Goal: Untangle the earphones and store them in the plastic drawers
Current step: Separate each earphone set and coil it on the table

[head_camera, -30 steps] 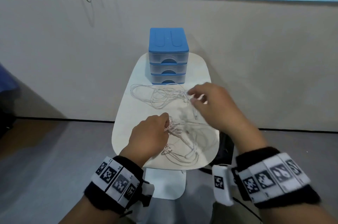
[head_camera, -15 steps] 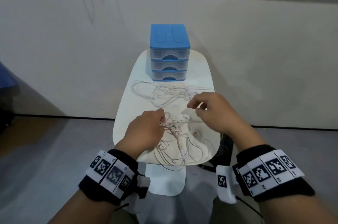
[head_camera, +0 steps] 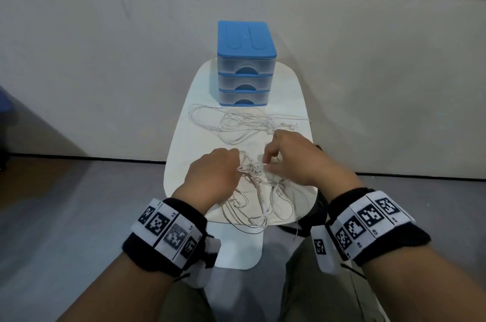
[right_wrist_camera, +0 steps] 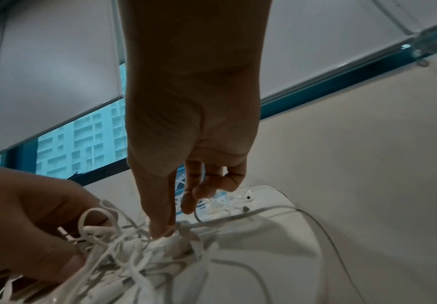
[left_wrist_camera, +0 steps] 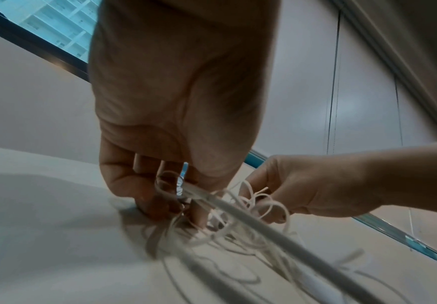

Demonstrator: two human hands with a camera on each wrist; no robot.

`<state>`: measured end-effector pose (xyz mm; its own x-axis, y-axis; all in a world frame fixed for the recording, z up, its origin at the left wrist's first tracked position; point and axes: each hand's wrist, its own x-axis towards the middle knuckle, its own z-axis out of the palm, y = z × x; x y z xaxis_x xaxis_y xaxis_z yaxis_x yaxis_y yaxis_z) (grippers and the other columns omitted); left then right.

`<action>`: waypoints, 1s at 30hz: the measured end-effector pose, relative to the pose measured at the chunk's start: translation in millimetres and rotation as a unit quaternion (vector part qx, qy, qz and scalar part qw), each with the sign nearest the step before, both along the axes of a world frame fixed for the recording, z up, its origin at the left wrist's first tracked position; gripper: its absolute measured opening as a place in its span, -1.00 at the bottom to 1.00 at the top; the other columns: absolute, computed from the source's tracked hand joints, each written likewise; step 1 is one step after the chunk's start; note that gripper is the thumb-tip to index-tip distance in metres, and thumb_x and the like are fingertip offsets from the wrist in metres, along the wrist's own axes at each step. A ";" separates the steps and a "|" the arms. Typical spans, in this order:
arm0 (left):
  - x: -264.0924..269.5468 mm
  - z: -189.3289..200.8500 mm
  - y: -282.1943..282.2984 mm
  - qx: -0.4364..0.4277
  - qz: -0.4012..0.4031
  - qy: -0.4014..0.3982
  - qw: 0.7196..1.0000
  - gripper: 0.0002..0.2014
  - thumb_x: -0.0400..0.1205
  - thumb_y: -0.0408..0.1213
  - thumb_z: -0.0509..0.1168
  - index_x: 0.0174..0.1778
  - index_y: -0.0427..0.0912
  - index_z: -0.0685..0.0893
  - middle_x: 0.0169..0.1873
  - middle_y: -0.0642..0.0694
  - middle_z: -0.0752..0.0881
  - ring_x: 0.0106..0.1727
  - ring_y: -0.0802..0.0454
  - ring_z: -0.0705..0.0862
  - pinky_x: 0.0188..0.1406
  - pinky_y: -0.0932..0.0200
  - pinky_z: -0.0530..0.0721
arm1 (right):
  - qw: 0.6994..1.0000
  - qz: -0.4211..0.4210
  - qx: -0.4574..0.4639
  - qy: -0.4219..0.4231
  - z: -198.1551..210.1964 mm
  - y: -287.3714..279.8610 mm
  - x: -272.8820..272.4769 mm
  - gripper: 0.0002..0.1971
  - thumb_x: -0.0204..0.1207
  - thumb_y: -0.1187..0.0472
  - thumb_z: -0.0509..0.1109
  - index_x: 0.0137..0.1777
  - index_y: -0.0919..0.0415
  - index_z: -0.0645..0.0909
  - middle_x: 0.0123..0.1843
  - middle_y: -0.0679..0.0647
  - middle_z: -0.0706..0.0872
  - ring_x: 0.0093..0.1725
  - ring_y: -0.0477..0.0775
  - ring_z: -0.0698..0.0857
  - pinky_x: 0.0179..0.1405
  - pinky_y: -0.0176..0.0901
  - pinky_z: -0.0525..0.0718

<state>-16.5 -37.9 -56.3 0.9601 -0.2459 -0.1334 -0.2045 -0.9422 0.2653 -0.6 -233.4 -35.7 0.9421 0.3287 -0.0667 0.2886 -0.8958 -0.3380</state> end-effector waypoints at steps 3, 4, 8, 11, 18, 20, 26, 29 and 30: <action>0.7 0.3 4.8 -0.032 -0.003 0.018 0.999 -0.88 0.80 -0.11 0.20 0.09 -0.08 0.49 0.06 -0.09 0.63 0.09 -0.19 0.65 -0.06 -0.01 0.56 | 1.000 0.015 -0.027 0.002 -1.4 5.1 0.3 -0.99 0.58 0.22 0.50 -0.06 0.10 0.74 -0.01 -0.06 0.48 0.03 0.05 0.57 -0.11 -0.11 0.47; 1.4 2.5 7.7 -0.087 0.004 0.030 0.996 -0.89 0.79 -0.12 0.22 0.04 -0.06 0.48 0.01 -0.08 0.65 0.04 -0.18 0.65 -0.10 -0.01 0.55 | 1.000 0.013 -0.004 -0.006 0.1 6.0 -0.7 -0.95 0.58 0.23 0.50 -0.10 0.09 0.71 -0.04 -0.06 0.49 -0.03 0.00 0.56 -0.12 -0.12 0.44; -0.3 25.8 18.4 -0.411 0.054 0.085 0.906 -0.96 0.77 -0.23 0.30 0.02 -0.08 0.59 -0.14 -0.06 0.86 -0.06 -0.25 0.78 -0.01 -0.11 0.69 | 0.981 -0.020 0.182 -0.056 25.3 17.1 -6.6 -0.83 0.51 0.25 0.58 -0.23 0.03 0.67 -0.14 -0.12 0.63 -0.24 -0.24 0.57 -0.19 -0.39 0.46; -1.2 53.3 20.2 -0.594 0.075 0.113 0.793 -0.98 0.79 -0.32 0.29 0.06 -0.14 0.61 -0.16 -0.21 0.87 -0.17 -0.12 0.78 0.06 -0.10 0.72 | 0.952 -0.067 0.289 -0.069 57.5 24.4 -11.9 -0.85 0.50 0.26 0.59 -0.22 0.10 0.69 -0.12 -0.10 0.71 -0.28 -0.06 0.57 -0.27 -0.28 0.55; 4.6 98.3 27.9 -0.580 0.017 0.066 0.811 -0.93 0.80 -0.27 0.29 0.00 -0.12 0.61 -0.36 -0.09 0.56 -0.47 0.04 0.47 -0.39 0.09 0.68 | 0.915 -0.160 0.345 -0.133 94.2 20.2 -17.1 -0.80 0.52 0.27 0.47 -0.30 0.15 0.56 -0.26 -0.13 0.60 -0.37 -0.16 0.48 -0.30 -0.25 0.42; 3.8 103.6 28.3 -0.533 -0.002 0.045 0.845 -0.93 0.80 -0.20 0.30 0.02 -0.08 0.61 -0.36 -0.06 0.57 -0.45 0.02 0.42 -0.49 0.14 0.50 | 0.889 -0.182 0.392 -0.153 102.9 19.9 -19.4 -0.78 0.51 0.26 0.43 -0.34 0.08 0.51 -0.37 -0.19 0.53 -0.34 -0.13 0.45 -0.29 -0.17 0.37; 0.5 95.3 35.4 -0.372 -0.022 -0.005 0.928 -0.88 0.79 -0.07 0.30 -0.04 0.04 0.58 -0.41 0.08 0.67 -0.47 0.04 0.49 -0.45 0.12 0.46 | 0.879 -0.188 0.343 -0.274 128.9 16.1 -33.3 -0.81 0.54 0.26 0.42 -0.26 0.05 0.52 -0.01 -0.04 0.54 -0.20 -0.25 0.50 -0.21 -0.52 0.41; -1.3 86.1 41.5 -0.298 -0.010 -0.017 0.954 -0.91 0.79 -0.07 0.30 0.03 0.04 0.57 -0.33 0.08 0.69 -0.42 0.08 0.57 -0.38 0.11 0.47 | 0.877 -0.210 0.305 -0.305 131.1 8.1 -36.3 -0.89 0.55 0.27 0.40 -0.18 0.11 0.57 0.06 -0.01 0.52 -0.02 -0.07 0.55 -0.17 -0.54 0.37; -2.5 84.1 42.2 -0.276 -0.008 -0.025 0.961 -0.92 0.79 -0.08 0.30 0.03 0.04 0.56 -0.29 0.05 0.71 -0.35 0.05 0.60 -0.34 0.09 0.48 | 0.875 -0.221 0.301 -0.309 130.9 5.2 -37.3 -0.92 0.56 0.27 0.39 -0.16 0.14 0.58 0.08 -0.01 0.51 0.06 0.00 0.55 -0.16 -0.53 0.37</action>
